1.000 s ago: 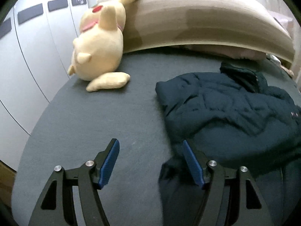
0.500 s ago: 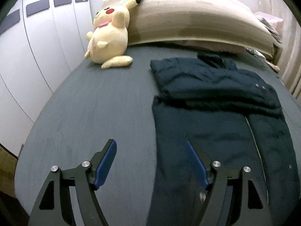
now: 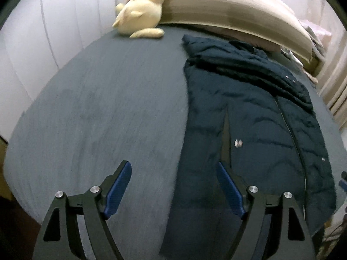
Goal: Fold large clothes
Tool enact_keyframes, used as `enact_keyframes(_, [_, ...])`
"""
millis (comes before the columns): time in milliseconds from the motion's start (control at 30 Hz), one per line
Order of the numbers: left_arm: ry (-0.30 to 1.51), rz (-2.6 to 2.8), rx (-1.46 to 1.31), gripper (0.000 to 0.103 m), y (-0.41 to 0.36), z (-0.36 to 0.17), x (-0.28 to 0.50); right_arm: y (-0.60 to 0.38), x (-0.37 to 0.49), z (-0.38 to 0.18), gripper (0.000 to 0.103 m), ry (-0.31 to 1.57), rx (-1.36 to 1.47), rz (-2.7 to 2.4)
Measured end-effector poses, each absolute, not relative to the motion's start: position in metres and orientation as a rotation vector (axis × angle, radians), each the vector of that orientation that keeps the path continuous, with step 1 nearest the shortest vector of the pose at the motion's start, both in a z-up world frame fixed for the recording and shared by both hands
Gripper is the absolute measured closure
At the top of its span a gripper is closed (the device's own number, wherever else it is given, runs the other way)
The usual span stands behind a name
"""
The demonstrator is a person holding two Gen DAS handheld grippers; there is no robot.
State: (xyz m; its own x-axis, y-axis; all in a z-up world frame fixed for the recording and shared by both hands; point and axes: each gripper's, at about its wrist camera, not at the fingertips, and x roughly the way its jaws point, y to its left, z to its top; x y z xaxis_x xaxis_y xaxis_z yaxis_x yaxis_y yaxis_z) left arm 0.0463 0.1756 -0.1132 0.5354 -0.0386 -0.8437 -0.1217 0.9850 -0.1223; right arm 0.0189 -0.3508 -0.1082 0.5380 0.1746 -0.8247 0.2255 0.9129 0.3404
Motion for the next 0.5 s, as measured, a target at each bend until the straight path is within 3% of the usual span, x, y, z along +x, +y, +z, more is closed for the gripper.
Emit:
enact_keyframes(300, [1.068,-0.026,-0.36,0.022,0.196,-0.135,0.001,-0.361,-0.011,-0.137,0.002,1.04,0.697,0.147])
enact_keyframes(333, [1.078,-0.039,-0.375,0.022,0.195,-0.138,-0.003,-0.359,-0.012,-0.139,0.008,1.042,0.711,0.166])
enact_keyframes(433, [1.09,-0.026,-0.346,0.022,0.189,-0.14,-0.006,-0.356,-0.015,-0.15,0.044,1.051,0.769,0.19])
enact_keyframes(500, [1.09,-0.037,-0.331,0.022,0.184,-0.138,-0.007,-0.358,-0.016,-0.159,0.049,1.061,0.791,0.176])
